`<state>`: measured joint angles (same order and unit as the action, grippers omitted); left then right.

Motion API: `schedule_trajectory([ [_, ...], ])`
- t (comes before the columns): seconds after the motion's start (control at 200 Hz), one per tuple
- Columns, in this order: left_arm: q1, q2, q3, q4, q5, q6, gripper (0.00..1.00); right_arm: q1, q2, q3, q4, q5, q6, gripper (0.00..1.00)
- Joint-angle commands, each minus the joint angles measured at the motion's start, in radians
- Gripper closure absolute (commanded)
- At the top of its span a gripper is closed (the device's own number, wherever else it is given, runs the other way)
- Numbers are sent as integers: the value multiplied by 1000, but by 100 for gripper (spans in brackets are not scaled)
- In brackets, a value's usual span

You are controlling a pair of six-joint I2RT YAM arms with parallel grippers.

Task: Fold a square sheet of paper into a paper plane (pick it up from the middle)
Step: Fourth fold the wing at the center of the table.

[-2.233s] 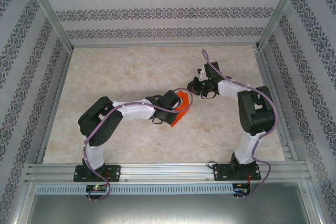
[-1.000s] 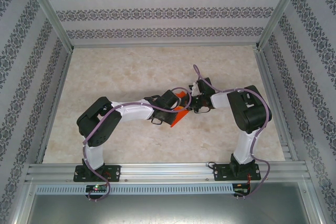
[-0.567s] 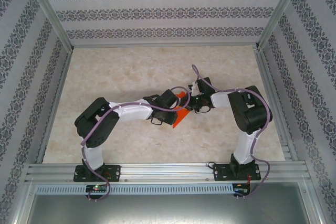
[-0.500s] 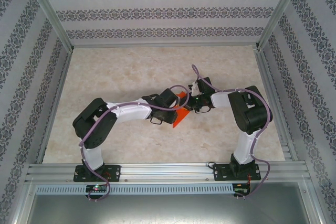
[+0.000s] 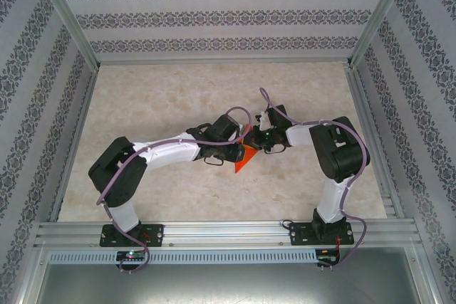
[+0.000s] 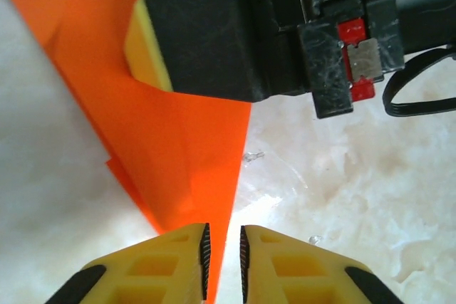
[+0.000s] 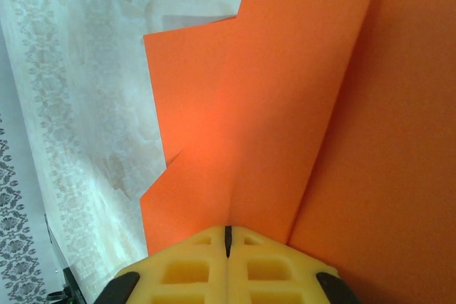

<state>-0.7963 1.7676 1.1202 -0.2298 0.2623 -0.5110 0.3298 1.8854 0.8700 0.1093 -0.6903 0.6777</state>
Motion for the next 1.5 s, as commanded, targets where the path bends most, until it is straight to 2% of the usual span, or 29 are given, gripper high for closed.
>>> schedule_trajectory([
  [0.0,11,45,-23,53,55,-25,84,6,41,-45,-85,120,-18,100],
  [0.25,16,84,-74,100,97,-44,88,1,39,-56,-83,121,-20,100],
  [0.634,17,81,-121,146,140,-60,87,-5,41,-52,-92,129,-26,100],
  [0.909,17,81,-133,100,91,-31,88,-13,38,-58,-97,134,-31,100],
  [1.494,16,75,-183,94,98,-17,88,-23,26,-57,-101,144,-29,100],
])
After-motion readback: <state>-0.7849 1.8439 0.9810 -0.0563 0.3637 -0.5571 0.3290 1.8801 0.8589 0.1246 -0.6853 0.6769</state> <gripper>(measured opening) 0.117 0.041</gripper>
